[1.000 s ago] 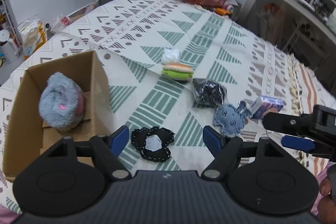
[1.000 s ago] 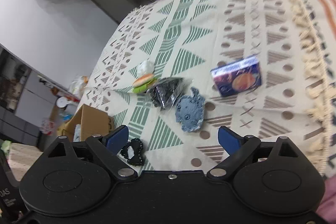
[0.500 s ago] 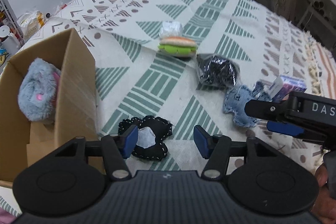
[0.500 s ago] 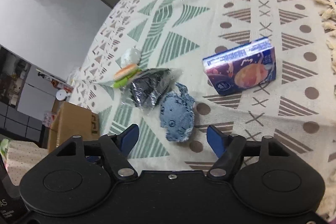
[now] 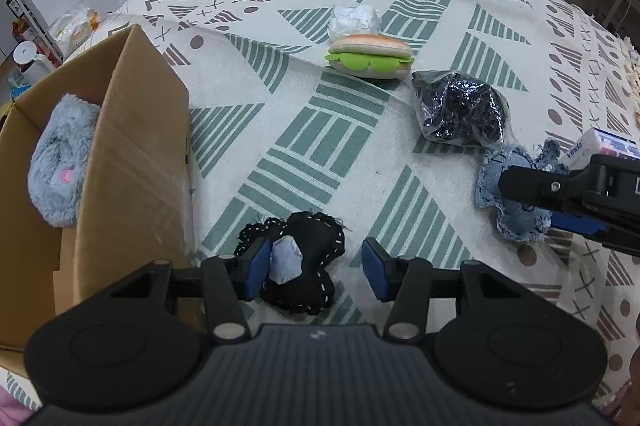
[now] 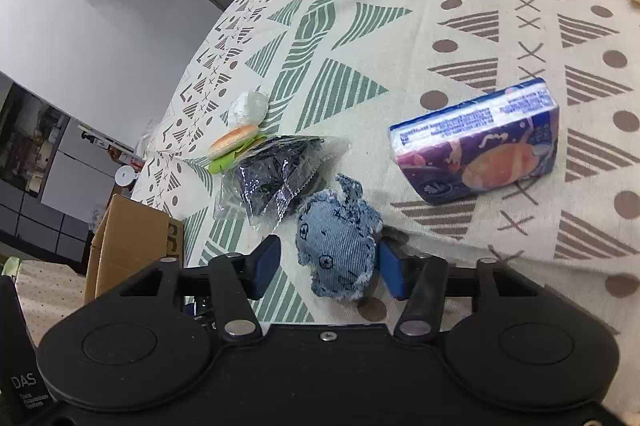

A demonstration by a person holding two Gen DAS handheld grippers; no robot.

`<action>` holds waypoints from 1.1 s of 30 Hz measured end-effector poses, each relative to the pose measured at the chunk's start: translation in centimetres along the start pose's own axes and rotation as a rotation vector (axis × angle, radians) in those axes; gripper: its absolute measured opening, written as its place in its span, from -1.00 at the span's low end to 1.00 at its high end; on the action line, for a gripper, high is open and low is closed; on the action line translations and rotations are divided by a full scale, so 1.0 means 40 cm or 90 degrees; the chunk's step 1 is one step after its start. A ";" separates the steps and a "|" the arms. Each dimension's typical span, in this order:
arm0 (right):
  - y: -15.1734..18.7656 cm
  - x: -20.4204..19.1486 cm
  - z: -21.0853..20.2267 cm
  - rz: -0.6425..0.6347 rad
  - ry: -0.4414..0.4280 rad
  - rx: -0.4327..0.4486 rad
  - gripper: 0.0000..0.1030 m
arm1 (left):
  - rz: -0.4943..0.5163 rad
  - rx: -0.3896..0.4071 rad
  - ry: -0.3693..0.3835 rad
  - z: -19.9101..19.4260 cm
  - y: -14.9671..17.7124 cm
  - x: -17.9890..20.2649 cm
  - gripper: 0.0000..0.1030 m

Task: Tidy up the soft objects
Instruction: 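Grasp the black scrunchie with the left gripper while the right grasps the denim plush, then carry scrunchie and denim plush into the box with both grippers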

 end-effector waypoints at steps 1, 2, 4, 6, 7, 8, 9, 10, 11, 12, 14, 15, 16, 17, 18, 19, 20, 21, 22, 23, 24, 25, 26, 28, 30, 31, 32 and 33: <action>-0.001 -0.001 0.004 -0.003 0.001 0.001 -0.15 | -0.001 0.003 -0.002 0.002 -0.001 -0.001 -0.05; -0.001 -0.001 0.006 -0.007 0.004 0.003 -0.24 | -0.005 0.007 -0.003 0.004 -0.001 -0.004 -0.16; -0.001 0.002 0.012 -0.012 0.009 0.001 -0.45 | -0.022 0.013 -0.006 0.005 -0.003 -0.013 -0.35; -0.003 0.007 0.011 0.002 0.004 0.003 -0.51 | -0.033 0.022 -0.003 0.001 -0.006 -0.019 -0.43; -0.003 0.008 0.009 0.003 0.003 0.004 -0.53 | -0.035 0.025 -0.002 -0.002 -0.006 -0.022 -0.46; -0.002 0.008 0.006 0.002 0.004 0.005 -0.54 | -0.036 0.028 -0.001 -0.006 -0.007 -0.023 -0.48; 0.001 0.007 0.002 0.000 0.006 0.005 -0.55 | -0.039 0.032 0.003 -0.013 -0.008 -0.025 -0.49; 0.004 0.006 -0.002 -0.002 0.008 0.006 -0.56 | -0.041 0.036 0.010 -0.019 -0.009 -0.024 -0.49; 0.007 0.003 -0.007 -0.005 0.010 0.008 -0.56 | -0.045 0.039 0.019 -0.028 -0.010 -0.024 -0.49; 0.010 0.001 -0.012 -0.006 0.011 0.009 -0.57 | -0.047 0.043 0.025 -0.037 -0.011 -0.024 -0.50; 0.015 -0.002 -0.021 -0.005 0.016 0.013 -0.57 | -0.049 0.052 0.033 -0.055 -0.014 -0.023 -0.49; 0.016 -0.004 -0.027 -0.005 0.019 0.016 -0.57 | -0.052 0.055 0.039 -0.065 -0.015 -0.024 -0.49; 0.017 -0.008 -0.035 -0.006 0.019 0.022 -0.57 | -0.055 0.059 0.047 -0.076 -0.015 -0.025 -0.49; 0.019 -0.012 -0.044 -0.008 0.019 0.027 -0.57 | -0.058 0.062 0.052 -0.086 -0.015 -0.027 -0.49; 0.022 -0.016 -0.053 -0.010 0.019 0.032 -0.57 | -0.061 0.065 0.056 -0.096 -0.014 -0.029 -0.49; 0.026 -0.019 -0.060 -0.010 0.020 0.034 -0.57 | -0.063 0.068 0.060 -0.106 -0.013 -0.032 -0.49; 0.032 -0.022 -0.068 -0.009 0.021 0.035 -0.57 | -0.066 0.071 0.064 -0.115 -0.013 -0.036 -0.49; 0.035 -0.025 -0.073 -0.010 0.022 0.037 -0.57 | -0.069 0.075 0.070 -0.127 -0.013 -0.039 -0.49; 0.039 -0.028 -0.079 -0.011 0.022 0.040 -0.57 | -0.073 0.080 0.077 -0.140 -0.015 -0.042 -0.49; 0.043 -0.032 -0.087 -0.012 0.024 0.043 -0.57 | -0.076 0.085 0.084 -0.153 -0.017 -0.045 -0.49; 0.045 -0.035 -0.095 -0.013 0.025 0.047 -0.57 | -0.080 0.091 0.089 -0.165 -0.018 -0.049 -0.49; 0.046 -0.037 -0.102 -0.012 0.026 0.051 -0.57 | -0.083 0.098 0.096 -0.179 -0.020 -0.053 -0.49; 0.048 -0.040 -0.108 -0.011 0.026 0.053 -0.57 | -0.086 0.104 0.102 -0.191 -0.022 -0.058 -0.49; 0.050 -0.044 -0.119 -0.004 0.023 0.058 -0.57 | -0.103 0.108 0.113 -0.214 -0.024 -0.072 -0.49; 0.052 -0.050 -0.131 -0.003 0.027 0.065 -0.57 | -0.116 0.116 0.119 -0.235 -0.027 -0.089 -0.49; 0.052 -0.053 -0.139 -0.001 0.027 0.069 -0.57 | -0.121 0.120 0.120 -0.245 -0.028 -0.098 -0.49; 0.054 -0.056 -0.145 0.000 0.026 0.072 -0.57 | -0.125 0.125 0.120 -0.253 -0.027 -0.105 -0.49; 0.055 -0.062 -0.153 -0.002 0.025 0.075 -0.57 | -0.128 0.128 0.121 -0.260 -0.026 -0.111 -0.49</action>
Point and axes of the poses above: each gripper's, at about its wrist camera, not at the fingertips, and z roughly the way its jaws point, x to its right, y to its underside, the point moved 8 cm from there along z, roughly the way its jaws point, and after that the axes turned 2 degrees about -x, right-handed, at the moved point
